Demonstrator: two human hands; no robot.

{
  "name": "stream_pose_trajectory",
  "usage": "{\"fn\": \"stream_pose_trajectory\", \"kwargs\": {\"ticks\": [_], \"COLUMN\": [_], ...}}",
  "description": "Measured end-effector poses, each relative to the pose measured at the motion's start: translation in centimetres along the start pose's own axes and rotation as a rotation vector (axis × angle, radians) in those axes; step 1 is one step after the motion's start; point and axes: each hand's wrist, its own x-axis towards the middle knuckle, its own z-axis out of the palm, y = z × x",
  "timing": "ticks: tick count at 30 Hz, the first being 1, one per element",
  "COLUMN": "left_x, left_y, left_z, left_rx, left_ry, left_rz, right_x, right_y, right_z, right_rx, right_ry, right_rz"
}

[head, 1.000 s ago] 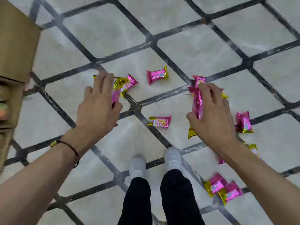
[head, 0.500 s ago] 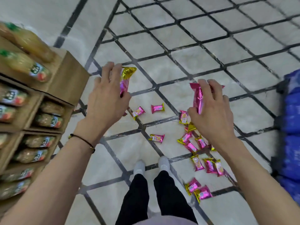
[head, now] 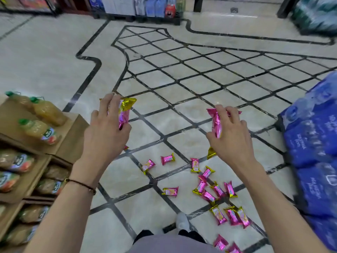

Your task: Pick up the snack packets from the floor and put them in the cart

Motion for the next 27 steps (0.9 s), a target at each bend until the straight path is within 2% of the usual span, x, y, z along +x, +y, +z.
{"fn": "stream_pose_trajectory", "kwargs": {"ticks": [4,10,14,17,22,27], "left_x": [1.5,2.8,1.2,-1.9,-10.5,-21.8], "left_y": [2.5,7.3,12.3,16.8,24.9,31.3], "left_z": [-0.8,-1.0,-0.7,-0.4,-0.7,-2.5], "left_rx": [-0.084,-0.191,-0.279,-0.334,-0.477,-0.549], "left_ry": [-0.010,-0.053,-0.107,-0.180,-0.329,-0.409], "left_rz": [0.093,0.372,0.551,0.643,0.943,1.219], "right_x": [-1.9,-8.6,-15.2,-21.5,-33.2,-46.2], "right_y": [0.0,-0.1,0.4,0.8,0.6,-0.9], "right_z": [-3.5,-8.1,-10.8,-13.2,-17.1,-20.0], "right_rx": [-0.075,-0.150,-0.243,-0.308,-0.412,-0.504], "right_ry": [0.112,0.328,0.409,0.467,0.606,0.693], "right_rz": [0.117,0.352,0.529,0.679,0.908,1.171]}}
